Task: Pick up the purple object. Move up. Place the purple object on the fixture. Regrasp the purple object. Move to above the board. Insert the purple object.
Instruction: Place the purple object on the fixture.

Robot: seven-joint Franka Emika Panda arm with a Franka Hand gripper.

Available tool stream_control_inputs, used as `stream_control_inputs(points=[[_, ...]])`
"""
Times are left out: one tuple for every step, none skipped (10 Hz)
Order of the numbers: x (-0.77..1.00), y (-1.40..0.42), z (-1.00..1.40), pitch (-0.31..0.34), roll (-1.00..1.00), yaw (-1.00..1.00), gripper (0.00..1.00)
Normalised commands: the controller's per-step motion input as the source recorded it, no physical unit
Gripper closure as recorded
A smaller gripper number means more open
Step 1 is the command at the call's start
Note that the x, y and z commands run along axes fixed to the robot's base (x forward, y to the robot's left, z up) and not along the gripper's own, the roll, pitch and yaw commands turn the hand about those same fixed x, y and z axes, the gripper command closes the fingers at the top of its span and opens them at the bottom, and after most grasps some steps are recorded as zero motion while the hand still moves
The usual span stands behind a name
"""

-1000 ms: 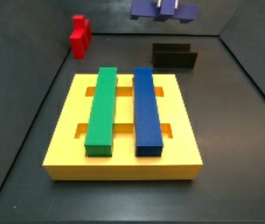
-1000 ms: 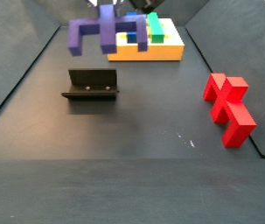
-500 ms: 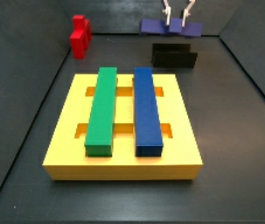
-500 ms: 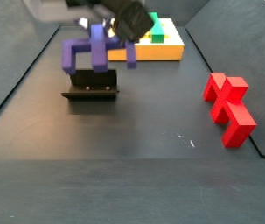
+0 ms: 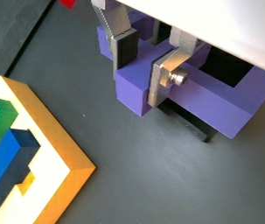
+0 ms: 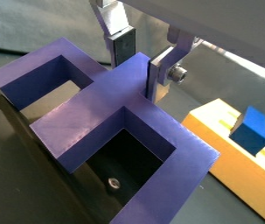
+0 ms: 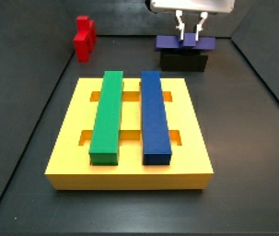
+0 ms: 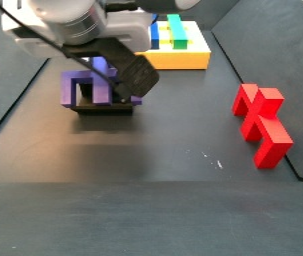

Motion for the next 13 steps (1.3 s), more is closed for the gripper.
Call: stream_control_inputs(points=[[0.17, 0.10, -0.11, -0.103, -0.32, -0.30, 1.00], [0.14, 0.00, -0.14, -0.137, -0.21, -0.28, 1.00], [0.09, 0.00, -0.22, -0.146, -0.16, -0.08, 1.00], [-0.09, -0.20, -0.17, -0.217, 0.00, 0.00, 1.00], [-0.27, -0.05, 0.00, -0.129, -0.09, 0.03, 1.00], [-0.22, 0.00, 0.00, -0.109, -0.29, 0.12, 1.00], [-0.14, 0.05, 0.00, -0.054, -0.34, 0.07, 1.00], [-0.16, 0.20, 0.00, -0.071, -0.36, 0.02, 1.00], [-0.27, 0.21, -0.03, -0.200, -0.36, 0.00, 1.00], [-0.08, 0.02, -0.04, -0.054, -0.06, 0.00, 1.00], [0.00, 0.00, -0.02, 0.000, 0.00, 0.00, 1.00], [0.00, 0.00, 0.00, 0.000, 0.00, 0.00, 1.00], [0.00, 0.00, 0.00, 0.000, 0.00, 0.00, 0.00]])
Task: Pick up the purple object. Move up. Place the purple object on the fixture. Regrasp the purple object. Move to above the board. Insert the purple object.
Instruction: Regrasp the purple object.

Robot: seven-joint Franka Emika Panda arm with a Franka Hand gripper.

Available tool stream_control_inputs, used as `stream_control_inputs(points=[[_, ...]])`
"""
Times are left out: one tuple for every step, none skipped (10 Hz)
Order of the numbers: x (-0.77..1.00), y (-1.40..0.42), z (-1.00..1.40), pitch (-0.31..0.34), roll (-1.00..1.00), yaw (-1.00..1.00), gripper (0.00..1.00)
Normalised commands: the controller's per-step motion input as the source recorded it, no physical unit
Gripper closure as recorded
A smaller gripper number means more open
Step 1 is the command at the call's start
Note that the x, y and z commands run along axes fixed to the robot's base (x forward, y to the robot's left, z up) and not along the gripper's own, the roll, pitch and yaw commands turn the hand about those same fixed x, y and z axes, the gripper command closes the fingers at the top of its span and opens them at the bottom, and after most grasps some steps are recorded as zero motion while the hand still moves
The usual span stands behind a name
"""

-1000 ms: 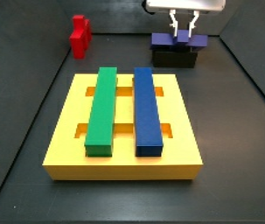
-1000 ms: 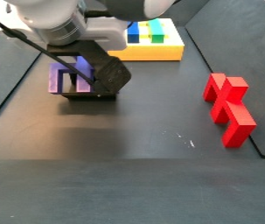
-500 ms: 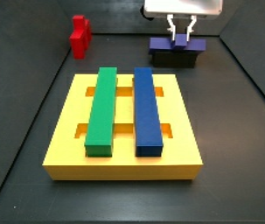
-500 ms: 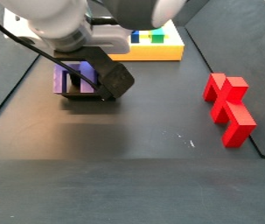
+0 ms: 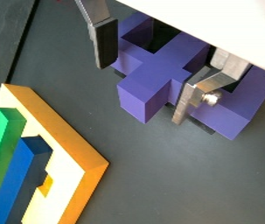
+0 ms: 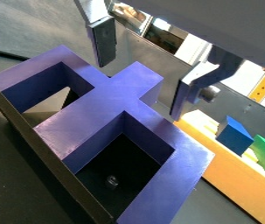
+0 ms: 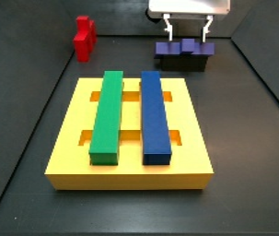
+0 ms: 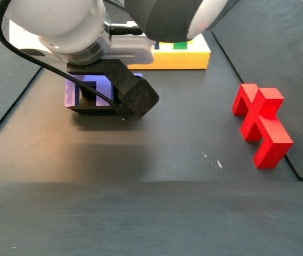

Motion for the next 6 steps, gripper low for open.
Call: stream_control_inputs(points=[[-0.05, -0.22, 0.44, -0.100, 1.00, 0.15, 0.00], [0.00, -0.23, 0.44, -0.191, 1.00, 0.14, 0.00], [0.00, -0.25, 0.33, -0.297, 1.00, 0.09, 0.00], [0.00, -0.24, 0.20, -0.286, 1.00, 0.12, 0.00], [-0.01, -0.21, 0.13, -0.306, 1.00, 0.13, 0.00], [0.00, -0.19, 0.10, -0.311, 1.00, 0.13, 0.00]])
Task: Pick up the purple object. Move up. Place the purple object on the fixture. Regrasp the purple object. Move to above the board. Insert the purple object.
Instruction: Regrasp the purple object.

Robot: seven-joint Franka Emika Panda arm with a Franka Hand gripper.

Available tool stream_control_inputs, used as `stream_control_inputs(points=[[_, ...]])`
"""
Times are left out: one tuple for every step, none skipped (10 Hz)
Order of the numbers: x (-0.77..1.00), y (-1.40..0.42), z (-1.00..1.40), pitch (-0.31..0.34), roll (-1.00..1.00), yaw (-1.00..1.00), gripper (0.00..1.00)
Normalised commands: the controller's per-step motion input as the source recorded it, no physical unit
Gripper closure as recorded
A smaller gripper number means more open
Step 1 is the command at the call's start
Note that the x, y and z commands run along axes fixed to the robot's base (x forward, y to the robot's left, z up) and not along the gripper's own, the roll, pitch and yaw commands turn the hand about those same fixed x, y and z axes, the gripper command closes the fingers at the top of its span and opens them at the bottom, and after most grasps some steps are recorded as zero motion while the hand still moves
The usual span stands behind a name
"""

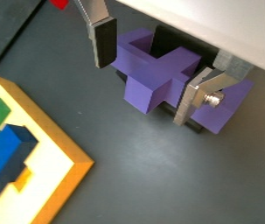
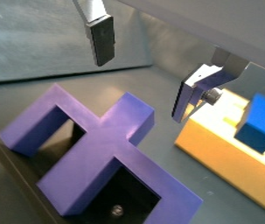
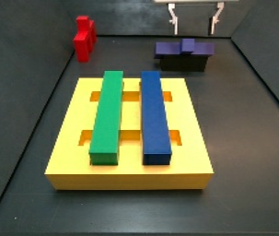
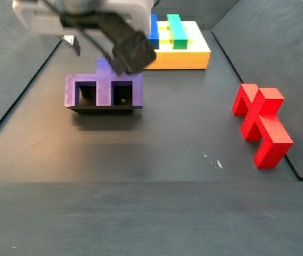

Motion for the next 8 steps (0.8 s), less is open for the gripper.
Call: stream_control_inputs(points=[[-0.05, -0.13, 0.03, -0.180, 1.00, 0.14, 0.00], [0.00, 0.01, 0.01, 0.149, 1.00, 0.11, 0.00], [-0.02, 0.01, 0.04, 0.254, 1.00, 0.10, 0.00], [-0.06, 0.00, 0.06, 0.297, 1.00, 0.10, 0.00], [-0.06, 0.00, 0.06, 0.309, 1.00, 0.11, 0.00], [-0.03, 0.00, 0.05, 0.289, 1.00, 0.11, 0.00], [0.00, -0.16, 0.02, 0.051, 1.00, 0.16, 0.00], [0.00, -0.16, 0.03, 0.011, 1.00, 0.17, 0.00]])
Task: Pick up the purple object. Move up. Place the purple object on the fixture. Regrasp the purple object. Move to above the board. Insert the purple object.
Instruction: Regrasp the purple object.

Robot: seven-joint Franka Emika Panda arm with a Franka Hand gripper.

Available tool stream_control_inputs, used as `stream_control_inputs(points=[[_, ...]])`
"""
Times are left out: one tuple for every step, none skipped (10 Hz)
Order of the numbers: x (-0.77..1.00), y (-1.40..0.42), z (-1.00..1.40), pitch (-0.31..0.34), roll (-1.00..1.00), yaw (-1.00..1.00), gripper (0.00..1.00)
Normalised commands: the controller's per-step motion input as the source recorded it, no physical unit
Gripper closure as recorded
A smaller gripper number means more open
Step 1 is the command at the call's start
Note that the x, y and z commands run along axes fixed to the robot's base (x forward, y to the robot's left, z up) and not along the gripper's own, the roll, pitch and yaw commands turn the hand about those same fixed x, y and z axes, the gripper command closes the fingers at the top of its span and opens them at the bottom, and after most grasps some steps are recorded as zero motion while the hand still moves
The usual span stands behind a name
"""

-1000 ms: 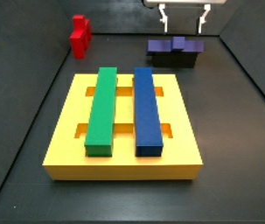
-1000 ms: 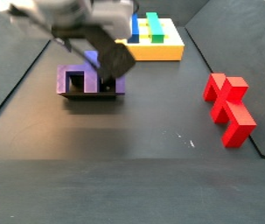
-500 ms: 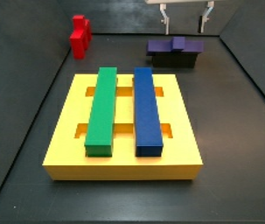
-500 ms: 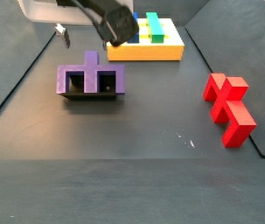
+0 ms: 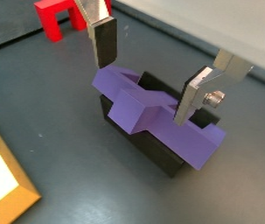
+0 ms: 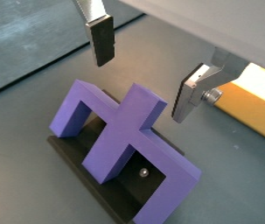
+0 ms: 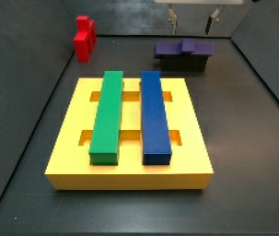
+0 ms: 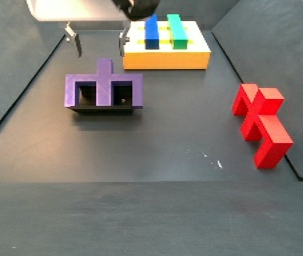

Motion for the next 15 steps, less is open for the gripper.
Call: stream_control_inputs(points=[[0.00, -0.15, 0.03, 0.000, 1.00, 0.17, 0.00], [0.03, -0.15, 0.03, 0.000, 1.00, 0.17, 0.00], [0.04, -0.14, 0.03, 0.000, 1.00, 0.17, 0.00], [0.04, -0.12, 0.03, 0.000, 1.00, 0.18, 0.00], [0.03, -0.12, 0.03, 0.000, 1.00, 0.18, 0.00], [0.06, -0.12, 0.03, 0.000, 1.00, 0.18, 0.00], [0.22, -0.13, 0.03, -0.017, 1.00, 0.10, 0.00], [0.46, -0.03, -0.20, 0.000, 1.00, 0.00, 0.00], [0.40, 0.00, -0.27, 0.003, 1.00, 0.00, 0.00], [0.22, 0.00, -0.15, 0.034, 1.00, 0.02, 0.00], [0.09, 0.00, -0.29, 0.000, 1.00, 0.12, 0.00], [0.00, 0.00, -0.40, 0.000, 0.89, 0.27, 0.00], [0.02, 0.00, -0.34, 0.000, 0.73, 0.49, 0.00], [0.02, 0.00, -0.28, 0.000, 0.42, 0.53, 0.00], [0.00, 0.00, 0.00, 0.000, 0.06, 0.29, 0.00]])
